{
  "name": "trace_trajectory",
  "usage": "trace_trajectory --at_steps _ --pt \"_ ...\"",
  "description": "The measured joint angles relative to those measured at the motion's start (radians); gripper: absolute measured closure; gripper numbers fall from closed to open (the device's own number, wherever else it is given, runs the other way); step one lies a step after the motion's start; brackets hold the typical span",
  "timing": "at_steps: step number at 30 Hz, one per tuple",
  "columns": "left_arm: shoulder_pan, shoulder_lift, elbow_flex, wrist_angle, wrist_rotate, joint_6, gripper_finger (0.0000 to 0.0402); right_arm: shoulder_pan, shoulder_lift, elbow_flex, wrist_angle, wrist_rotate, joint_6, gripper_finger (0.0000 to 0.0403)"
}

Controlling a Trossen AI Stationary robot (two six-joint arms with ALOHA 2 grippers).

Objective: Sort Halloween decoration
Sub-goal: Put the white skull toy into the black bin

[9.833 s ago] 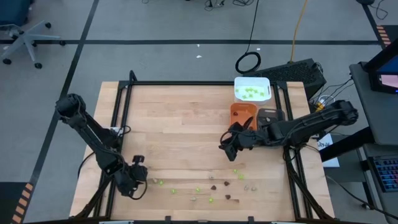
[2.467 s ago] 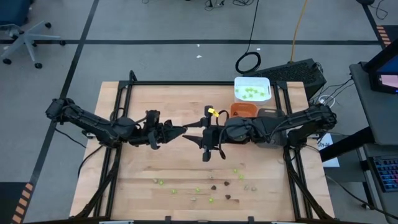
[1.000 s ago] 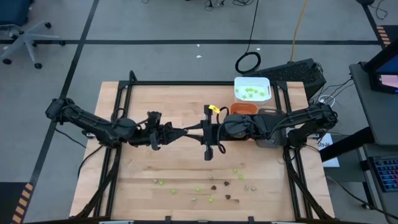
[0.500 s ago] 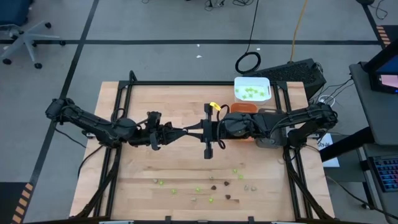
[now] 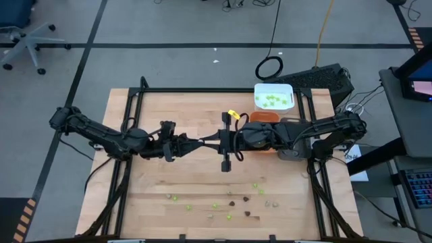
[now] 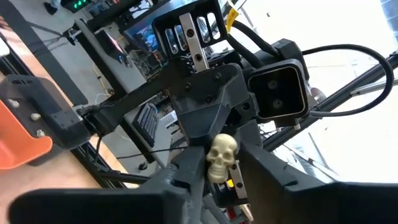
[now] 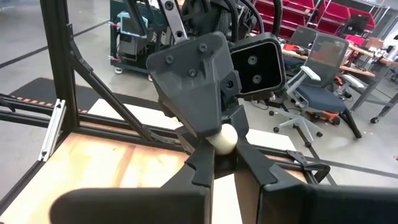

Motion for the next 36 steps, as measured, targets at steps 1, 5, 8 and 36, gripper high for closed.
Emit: trace_trajectory --at_steps 1,5,8,36 --pt "0.0 0.0 0.0 0.0 0.0 -0.005 0.0289 0.0 0.0 0.0 -0.003 0.0 0.004 0.0386" --pt "0.0 0.0 0.0 0.0 -0.003 -0.028 0.0241 -0.001 0.0 0.0 -0.02 0.001 0.008 0.0386" --pt "0.0 0.0 0.0 -0.001 -0.004 -0.033 0.0205 -0.001 0.0 0.0 -0.036 0.003 0.021 0.0386" --pt "0.002 -0.036 0.002 -0.179 -0.029 -0.107 0.0298 -0.008 0.003 -0.003 -0.074 -0.008 0.125 0.0386"
